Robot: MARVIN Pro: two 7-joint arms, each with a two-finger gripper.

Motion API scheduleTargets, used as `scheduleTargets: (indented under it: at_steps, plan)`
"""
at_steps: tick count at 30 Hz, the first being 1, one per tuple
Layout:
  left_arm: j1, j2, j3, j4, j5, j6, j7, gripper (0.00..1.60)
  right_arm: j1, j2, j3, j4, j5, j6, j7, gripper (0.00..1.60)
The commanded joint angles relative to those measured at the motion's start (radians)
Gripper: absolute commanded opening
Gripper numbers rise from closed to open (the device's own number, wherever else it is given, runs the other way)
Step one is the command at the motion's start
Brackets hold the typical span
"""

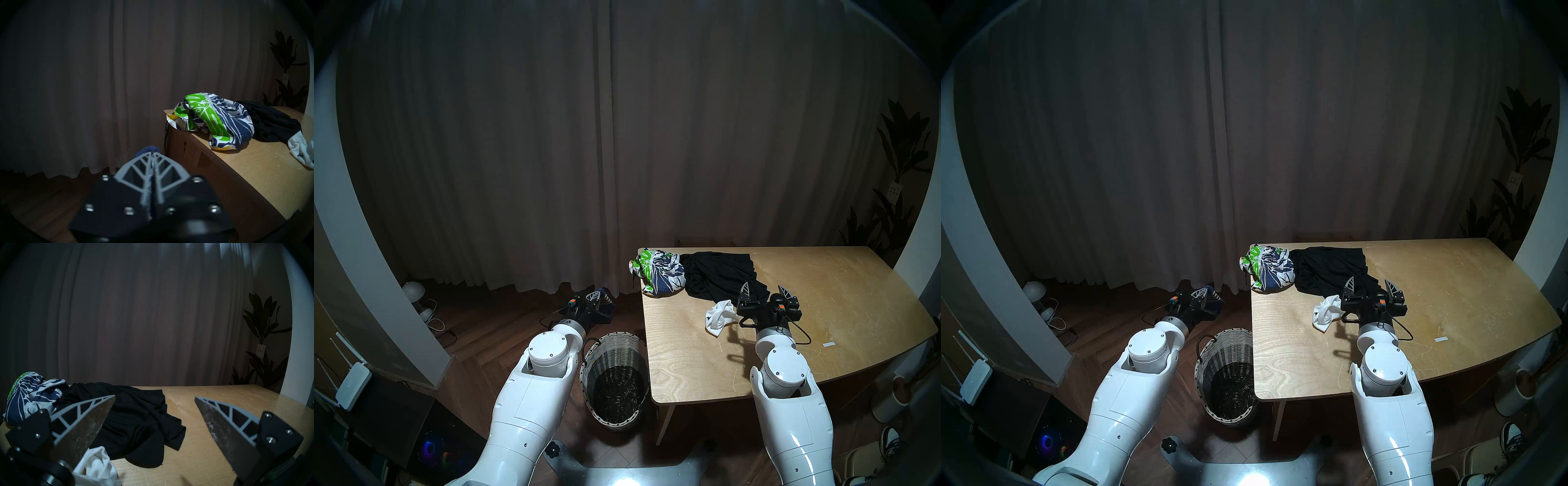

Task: Toss clothes into the laundry hamper

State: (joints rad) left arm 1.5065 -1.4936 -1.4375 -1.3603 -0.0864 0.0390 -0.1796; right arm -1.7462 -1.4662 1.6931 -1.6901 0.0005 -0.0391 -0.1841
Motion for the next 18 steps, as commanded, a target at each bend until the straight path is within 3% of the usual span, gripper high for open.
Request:
scheduleTargets:
  at_steps: [1,15,18]
  plan:
    - [-0.008,0.006,0.010,-0.024,0.013,-0.016,-0.004,1.60,0.005,0.002,0.001,-0.023,-0.001,-0.011,-0.002,1.60]
    - [-0.011,0.000,0.016,-0.019,0.013,-0.025,-0.008,1.60,0.004,0.007,-0.004,-0.023,0.003,-0.011,-0.007,1.60]
    - [0.008,-0.015,-0.003,-0.039,0.005,-0.038,0.021,1.60,0.004,0.008,-0.004,-0.023,0.004,-0.011,-0.008,1.60]
